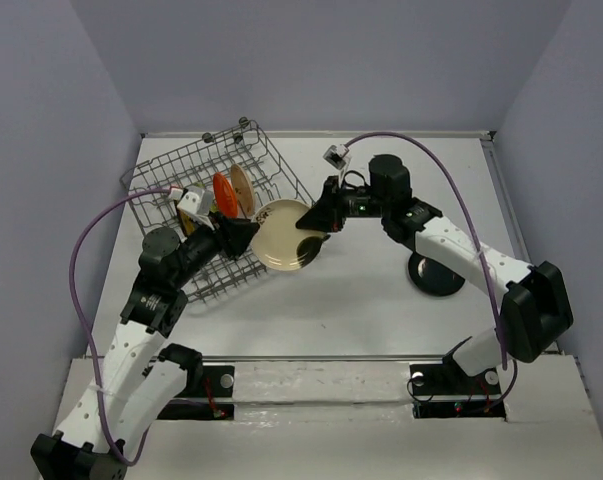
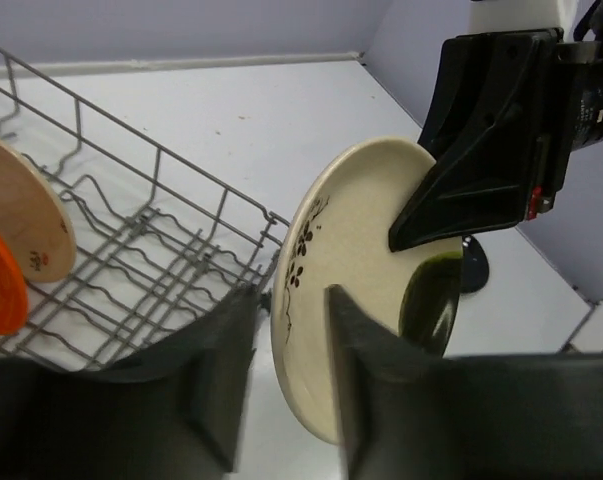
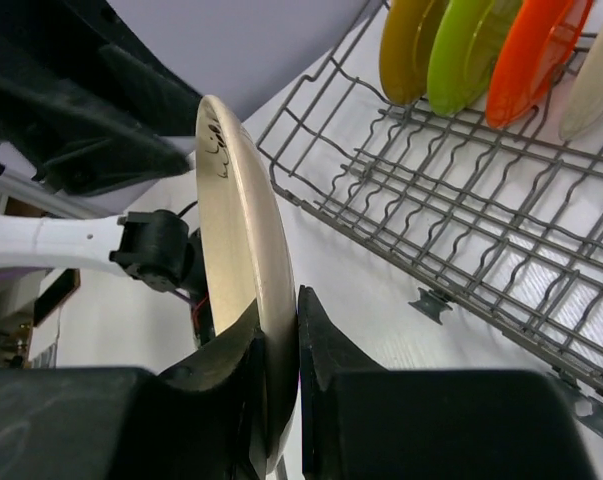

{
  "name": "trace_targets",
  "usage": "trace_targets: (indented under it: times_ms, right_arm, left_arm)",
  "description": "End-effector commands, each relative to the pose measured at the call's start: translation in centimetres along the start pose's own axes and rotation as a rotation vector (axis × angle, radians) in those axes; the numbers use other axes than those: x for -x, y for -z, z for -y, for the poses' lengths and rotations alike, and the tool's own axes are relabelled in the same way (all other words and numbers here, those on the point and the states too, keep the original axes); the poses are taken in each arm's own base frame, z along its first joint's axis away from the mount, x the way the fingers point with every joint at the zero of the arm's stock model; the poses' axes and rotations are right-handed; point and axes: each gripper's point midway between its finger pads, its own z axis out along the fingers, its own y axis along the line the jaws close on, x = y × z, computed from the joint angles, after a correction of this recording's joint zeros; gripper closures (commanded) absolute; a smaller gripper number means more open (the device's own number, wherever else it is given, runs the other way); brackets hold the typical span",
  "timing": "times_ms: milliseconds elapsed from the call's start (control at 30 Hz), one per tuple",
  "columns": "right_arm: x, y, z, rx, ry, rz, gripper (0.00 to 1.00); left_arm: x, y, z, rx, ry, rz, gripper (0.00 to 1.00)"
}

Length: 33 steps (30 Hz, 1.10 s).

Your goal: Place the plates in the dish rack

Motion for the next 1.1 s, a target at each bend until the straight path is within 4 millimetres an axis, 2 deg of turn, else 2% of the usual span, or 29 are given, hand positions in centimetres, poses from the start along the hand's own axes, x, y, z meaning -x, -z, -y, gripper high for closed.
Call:
trace_targets:
  times_ms: [0,33,67,100,167,200,233,300,333,367,433,467,533,567,600,667,700,733,800,833,1067]
  right_arm:
    - [5.6,-1.3,0.4,-0.076,0.028,0.138,0.93]
    - [6.3,-1.5,1.5,-0.131,0.030,0.153,0.93]
    - [6.9,-1.4,3.6,-0.248,0.006,0.178,0.93]
    - [8.5,-1.6,3.8,-0.287,0.014,0.212,0.93]
    - [9.2,-1.8,7.2,-0.429,-0.016,0.244,0.93]
    - [9.4,-1.7,8.2,-0.481,-0.033,0.247,0.93]
    - [10.4,-1.8,9.8,-0.574,-0.033,0.280,0.93]
    - [11.0,-2.3,11.1,-0.671,-0.007,0.301,0.93]
    - [12.3,-2.2,12.6,-0.787,0.011,0.351,0.93]
    - [12.3,-2.0,13.5,-0.850,0.019,0.349,0.93]
    - [13.2,-0.9,15.4,-1.009,0.064,0.382,0.93]
    - [13.6,-0.6,16.2,-1.057,0.079,0.389,0.93]
    - [14.2,-1.3,17.1,-1.127,0.137,0.381,0.93]
    - [14.4,-0.8,18.0,-1.190,0.150,0.387,0.93]
    - [14.4,-2.2,18.2,-1.199,0.172,0.382,0.93]
    - [14.3,-3.0,18.7,-1.247,0.222,0.363,0.93]
    - [15.3,-3.6,18.1,-1.244,0.239,0.385,0.93]
    - [13.8,-5.3,18.8,-1.254,0.272,0.337,0.93]
    - [13.5,-6.4,19.0,-1.276,0.299,0.329,0.93]
    - [13.3,-7.6,19.2,-1.272,0.313,0.323,0.93]
    - [11.7,-10.8,19.0,-1.233,0.327,0.297,0.93]
  left_arm:
    - [3.7,1.3,-1.0,0.110,-0.056,0.136,0.34]
    - [4.4,1.9,-2.9,0.224,-0.058,0.173,0.28]
    - [4.7,2.8,-3.7,0.283,-0.063,0.192,0.21]
    - [5.5,3.8,-5.4,0.393,-0.065,0.235,0.07]
    - [6.1,5.1,-6.0,0.452,-0.065,0.271,0.01]
    - [6.3,5.5,-6.1,0.465,-0.064,0.286,0.01]
    - [6.8,6.1,-6.0,0.473,-0.065,0.315,0.01]
    - [7.0,6.5,-6.1,0.483,-0.059,0.332,0.01]
    - [7.1,6.6,-6.0,0.484,-0.057,0.338,0.01]
    - [7.1,6.7,-6.1,0.487,-0.057,0.339,0.01]
    - [6.9,6.6,-6.0,0.483,-0.055,0.335,0.01]
    - [6.9,6.6,-5.9,0.479,-0.056,0.331,0.01]
    - [6.8,6.5,-5.7,0.471,-0.054,0.329,0.01]
    - [6.8,6.5,-5.6,0.468,-0.056,0.328,0.01]
    - [6.9,6.5,-5.6,0.472,-0.055,0.332,0.01]
    - [6.9,6.5,-5.5,0.467,-0.053,0.331,0.01]
    - [6.9,6.4,-5.5,0.466,-0.053,0.329,0.01]
    - [6.9,6.3,-5.4,0.462,-0.053,0.327,0.01]
    - [6.7,6.1,-5.3,0.458,-0.054,0.319,0.01]
    - [6.7,6.1,-5.3,0.458,-0.054,0.319,0.01]
    - [6.6,6.0,-5.1,0.450,-0.053,0.314,0.01]
